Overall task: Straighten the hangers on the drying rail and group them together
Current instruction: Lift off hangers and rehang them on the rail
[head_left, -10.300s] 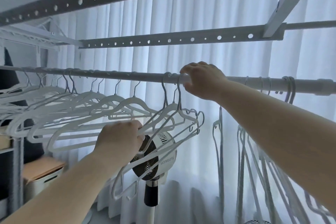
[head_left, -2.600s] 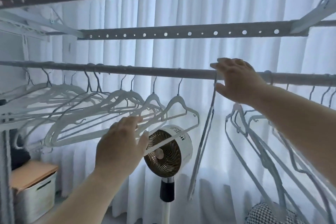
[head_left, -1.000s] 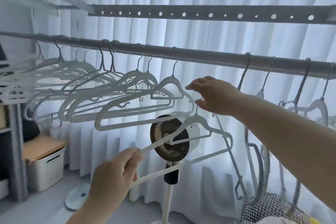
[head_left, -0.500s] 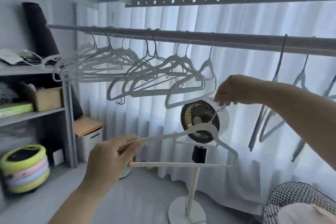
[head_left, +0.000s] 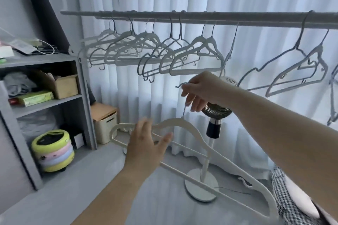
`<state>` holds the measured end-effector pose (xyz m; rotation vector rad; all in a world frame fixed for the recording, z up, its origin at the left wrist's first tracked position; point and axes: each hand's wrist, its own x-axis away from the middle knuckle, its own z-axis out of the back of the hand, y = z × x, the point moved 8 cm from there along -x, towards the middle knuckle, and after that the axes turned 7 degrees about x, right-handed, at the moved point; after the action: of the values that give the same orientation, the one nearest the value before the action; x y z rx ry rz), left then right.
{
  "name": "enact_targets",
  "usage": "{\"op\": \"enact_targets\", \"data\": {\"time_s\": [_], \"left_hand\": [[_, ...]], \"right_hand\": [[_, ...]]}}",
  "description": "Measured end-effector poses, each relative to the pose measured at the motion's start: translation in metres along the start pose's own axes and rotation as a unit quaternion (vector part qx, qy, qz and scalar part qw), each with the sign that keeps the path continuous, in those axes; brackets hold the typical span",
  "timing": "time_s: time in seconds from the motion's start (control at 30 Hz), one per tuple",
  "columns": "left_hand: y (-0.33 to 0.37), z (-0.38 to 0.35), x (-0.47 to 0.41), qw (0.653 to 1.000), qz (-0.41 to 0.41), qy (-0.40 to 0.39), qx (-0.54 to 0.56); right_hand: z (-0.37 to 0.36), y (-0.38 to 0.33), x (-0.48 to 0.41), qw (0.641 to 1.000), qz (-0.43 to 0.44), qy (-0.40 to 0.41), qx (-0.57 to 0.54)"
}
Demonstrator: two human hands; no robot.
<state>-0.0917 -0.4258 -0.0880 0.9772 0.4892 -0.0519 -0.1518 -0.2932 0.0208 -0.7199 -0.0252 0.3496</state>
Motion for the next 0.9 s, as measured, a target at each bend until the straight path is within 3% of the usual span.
{"op": "enact_targets", "data": {"time_s": [0.13, 0.27, 0.53, 0.63, 0.73, 0.83, 0.9], "left_hand": [[0.000, -0.027, 0.012, 0.986, 0.062, -0.124, 0.094], [-0.007, -0.045, 0.021, 0.965, 0.121, -0.224, 0.066], [0.016, -0.037, 0.013, 0.980, 0.005, -0.189, -0.067], [0.031, -0.047, 0.012, 0.975, 0.003, -0.214, -0.064], [0.045, -0.054, 0.008, 0.972, -0.007, -0.227, -0.064], [0.061, -0.063, 0.001, 0.969, -0.026, -0.237, -0.057], [0.071, -0.070, -0.006, 0.970, -0.024, -0.238, -0.050]], "right_hand": [[-0.020, -0.009, 0.001, 0.992, -0.038, 0.027, -0.116], [-0.031, -0.009, -0.001, 0.975, -0.070, 0.053, -0.202], [-0.017, 0.006, 0.004, 0.971, -0.076, 0.076, -0.216], [0.000, 0.014, 0.010, 0.982, -0.068, 0.095, -0.151], [0.042, 0.025, 0.020, 0.976, -0.051, 0.207, -0.048], [0.097, 0.028, 0.042, 0.925, -0.016, 0.365, 0.101], [0.117, 0.026, 0.049, 0.870, -0.012, 0.382, 0.312]]}}
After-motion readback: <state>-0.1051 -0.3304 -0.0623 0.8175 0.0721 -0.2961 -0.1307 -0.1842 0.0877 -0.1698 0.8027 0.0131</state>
